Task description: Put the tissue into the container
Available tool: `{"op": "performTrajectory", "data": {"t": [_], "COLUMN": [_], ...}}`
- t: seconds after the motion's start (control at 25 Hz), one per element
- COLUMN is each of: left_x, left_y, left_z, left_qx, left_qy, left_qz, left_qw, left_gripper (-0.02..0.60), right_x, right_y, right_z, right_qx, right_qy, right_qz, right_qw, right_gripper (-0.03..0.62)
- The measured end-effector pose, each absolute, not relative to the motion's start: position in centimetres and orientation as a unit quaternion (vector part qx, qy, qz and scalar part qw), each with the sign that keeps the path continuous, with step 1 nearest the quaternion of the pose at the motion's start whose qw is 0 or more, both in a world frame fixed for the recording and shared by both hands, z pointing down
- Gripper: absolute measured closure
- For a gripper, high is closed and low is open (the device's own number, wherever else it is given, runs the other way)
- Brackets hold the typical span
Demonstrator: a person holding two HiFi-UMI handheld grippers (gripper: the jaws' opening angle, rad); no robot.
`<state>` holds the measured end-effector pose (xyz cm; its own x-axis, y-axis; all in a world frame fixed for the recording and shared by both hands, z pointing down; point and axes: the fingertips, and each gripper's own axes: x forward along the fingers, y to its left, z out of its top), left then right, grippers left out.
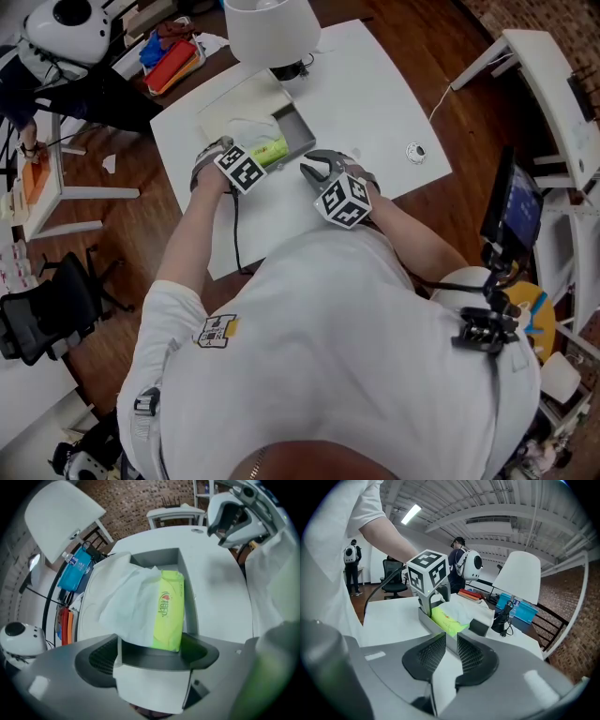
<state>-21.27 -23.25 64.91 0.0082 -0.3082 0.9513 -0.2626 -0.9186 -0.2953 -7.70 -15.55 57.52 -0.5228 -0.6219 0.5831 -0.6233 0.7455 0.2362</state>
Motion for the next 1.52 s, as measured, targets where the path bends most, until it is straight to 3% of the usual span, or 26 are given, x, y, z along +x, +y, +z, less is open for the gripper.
{"op": "performTrajectory", "data": {"t": [0.08, 0.6, 0.76, 0.92, 1.12, 1.32, 1.44, 1.52], "left_x": [-21.6, -23.8, -24.2, -24.7, -24.7, -20.2, -16.9, -14.9], "left_y": [-23.3, -23.4, -23.9, -23.5, -18.5, -11.2, -7.4, -5.1], "left_z": [64.7, 61.7, 57.9, 53.5, 52.5, 56.5, 58.6, 59.7], "left_qx": [-0.700, -0.723, -0.771, -0.816, -0.799, -0.791, -0.790, -0.791], "left_qy": [0.191, 0.239, 0.331, 0.457, 0.559, 0.554, 0.542, 0.533], "left_qz": [-0.687, -0.648, -0.544, -0.347, -0.173, -0.180, -0.201, -0.216], "left_qw": [0.032, 0.006, -0.026, -0.070, -0.135, -0.189, -0.204, -0.208], "left_gripper": [0.129, 0.121, 0.121, 0.124, 0.280, 0.386, 0.535, 0.581], "right_x": [-8.0, -8.8, -8.2, -7.1, -6.0, -4.9, -3.9, -3.2], "right_y": [-15.8, -16.9, -17.2, -17.0, -15.9, -13.1, -10.4, -8.3], "right_z": [57.5, 57.4, 56.8, 55.9, 54.7, 54.8, 55.8, 56.8], "right_qx": [0.354, 0.345, 0.346, 0.349, 0.347, 0.330, 0.318, 0.310], "right_qy": [-0.874, -0.880, -0.882, -0.888, -0.899, -0.908, -0.911, -0.913], "right_qz": [-0.002, -0.003, -0.006, -0.003, -0.001, 0.008, 0.018, 0.026], "right_qw": [0.334, 0.327, 0.319, 0.298, 0.268, 0.259, 0.261, 0.264], "right_gripper": [0.520, 0.522, 0.526, 0.534, 0.542, 0.554, 0.563, 0.571]}}
